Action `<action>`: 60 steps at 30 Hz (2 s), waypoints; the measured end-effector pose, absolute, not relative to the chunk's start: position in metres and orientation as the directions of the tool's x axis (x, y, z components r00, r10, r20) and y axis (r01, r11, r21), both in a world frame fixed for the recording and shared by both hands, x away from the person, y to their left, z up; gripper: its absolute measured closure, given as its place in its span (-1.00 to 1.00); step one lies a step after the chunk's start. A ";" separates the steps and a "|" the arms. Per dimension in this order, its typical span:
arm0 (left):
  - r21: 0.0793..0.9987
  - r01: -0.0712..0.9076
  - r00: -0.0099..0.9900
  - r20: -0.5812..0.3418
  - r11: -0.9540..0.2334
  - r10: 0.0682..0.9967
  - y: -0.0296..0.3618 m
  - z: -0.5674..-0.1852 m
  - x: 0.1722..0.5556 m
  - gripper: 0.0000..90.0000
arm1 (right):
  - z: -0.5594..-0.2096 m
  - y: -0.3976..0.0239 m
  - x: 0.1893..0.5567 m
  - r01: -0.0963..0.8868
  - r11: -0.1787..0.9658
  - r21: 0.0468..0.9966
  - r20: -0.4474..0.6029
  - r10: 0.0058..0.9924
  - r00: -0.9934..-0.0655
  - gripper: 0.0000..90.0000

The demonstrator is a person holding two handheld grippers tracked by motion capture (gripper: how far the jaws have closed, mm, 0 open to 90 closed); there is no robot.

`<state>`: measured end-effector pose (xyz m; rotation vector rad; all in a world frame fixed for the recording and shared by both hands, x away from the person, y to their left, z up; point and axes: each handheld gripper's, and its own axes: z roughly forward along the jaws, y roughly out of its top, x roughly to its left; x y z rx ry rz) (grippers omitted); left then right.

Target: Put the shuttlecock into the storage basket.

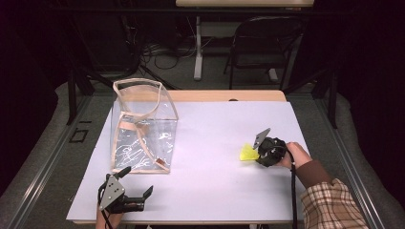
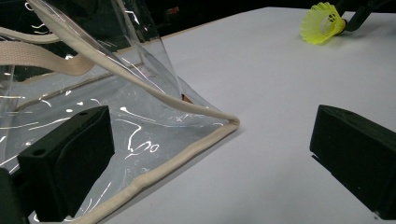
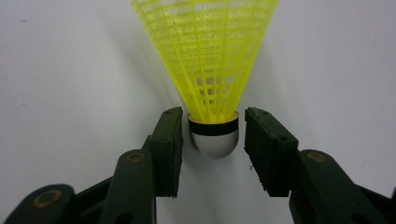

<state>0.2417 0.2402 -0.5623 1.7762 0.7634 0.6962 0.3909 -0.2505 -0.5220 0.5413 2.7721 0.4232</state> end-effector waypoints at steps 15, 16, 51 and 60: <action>0.949 0.167 0.633 0.104 -0.267 0.767 0.239 -0.562 0.241 -1.00 | -0.527 -0.251 0.394 0.300 0.897 0.323 -0.224 0.380 -0.897 0.43; 0.949 0.167 0.633 0.104 -0.267 0.767 0.240 -0.562 0.242 -1.00 | -0.527 -0.251 0.394 0.298 0.898 0.324 -0.223 0.378 -0.898 0.43; 0.949 0.168 0.635 0.102 -0.266 0.766 0.240 -0.562 0.242 -1.00 | -0.495 -0.253 0.384 0.276 0.889 0.366 -0.260 0.383 -0.886 0.44; 0.949 0.168 0.636 0.102 -0.267 0.765 0.240 -0.562 0.242 -1.00 | -0.485 -0.255 0.383 0.275 0.890 0.365 -0.275 0.385 -0.881 0.44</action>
